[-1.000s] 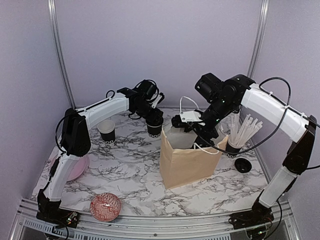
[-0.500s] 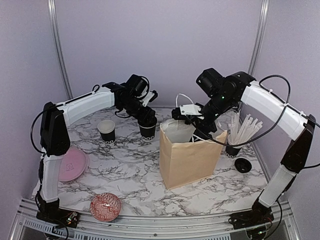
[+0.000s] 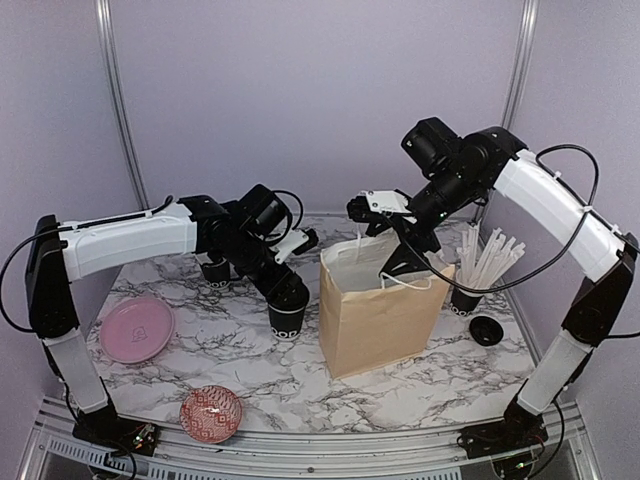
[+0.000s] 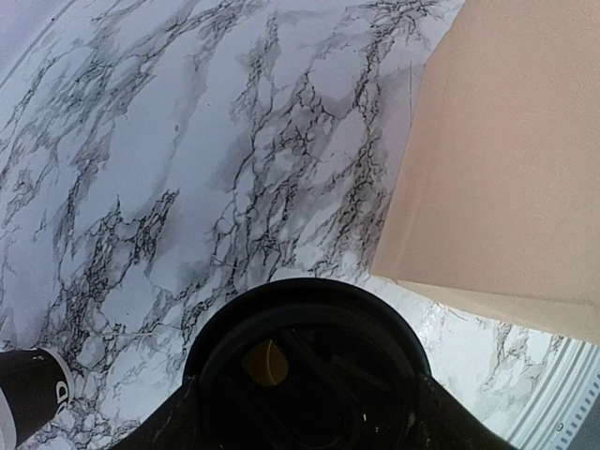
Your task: Pack the takeout coffee
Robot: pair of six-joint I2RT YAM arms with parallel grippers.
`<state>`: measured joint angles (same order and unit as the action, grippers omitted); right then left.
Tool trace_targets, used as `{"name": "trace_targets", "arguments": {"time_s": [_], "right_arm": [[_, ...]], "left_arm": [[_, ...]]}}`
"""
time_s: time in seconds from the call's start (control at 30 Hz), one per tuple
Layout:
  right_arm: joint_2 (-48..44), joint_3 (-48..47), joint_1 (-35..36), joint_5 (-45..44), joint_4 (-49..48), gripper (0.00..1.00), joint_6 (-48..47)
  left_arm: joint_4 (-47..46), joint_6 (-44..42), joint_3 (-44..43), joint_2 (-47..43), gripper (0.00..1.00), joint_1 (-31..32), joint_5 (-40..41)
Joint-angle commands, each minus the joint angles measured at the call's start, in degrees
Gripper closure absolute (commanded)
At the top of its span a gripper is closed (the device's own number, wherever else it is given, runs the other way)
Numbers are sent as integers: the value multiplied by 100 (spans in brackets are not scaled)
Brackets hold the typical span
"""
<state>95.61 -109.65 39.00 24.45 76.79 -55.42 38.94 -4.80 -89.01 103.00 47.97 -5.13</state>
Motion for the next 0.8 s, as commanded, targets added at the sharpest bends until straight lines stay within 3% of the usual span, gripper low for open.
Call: {"name": "trace_targets", "arguments": {"time_s": [0.0, 0.2, 0.37, 0.47, 0.53, 0.77], "right_arm": [[-162, -310, -35, 194, 187, 7, -167], [-206, -604, -33, 95, 178, 7, -246], [-153, -840, -39, 58, 179, 7, -332], [-147, -979, -11, 105, 183, 7, -371], [-175, -1070, 24, 130, 186, 7, -426], [-122, -1469, 60, 343, 186, 6, -429]], "left_arm": [[-384, 52, 489, -445, 43, 139, -63], [-778, 290, 1270, -878, 41, 406, 145], [-839, 285, 1655, -1130, 27, 701, 467], [-734, 411, 1679, -1219, 22, 752, 338], [-627, 430, 1644, -1287, 13, 803, 221], [132, 404, 1248, -1298, 11, 872, 295]]}}
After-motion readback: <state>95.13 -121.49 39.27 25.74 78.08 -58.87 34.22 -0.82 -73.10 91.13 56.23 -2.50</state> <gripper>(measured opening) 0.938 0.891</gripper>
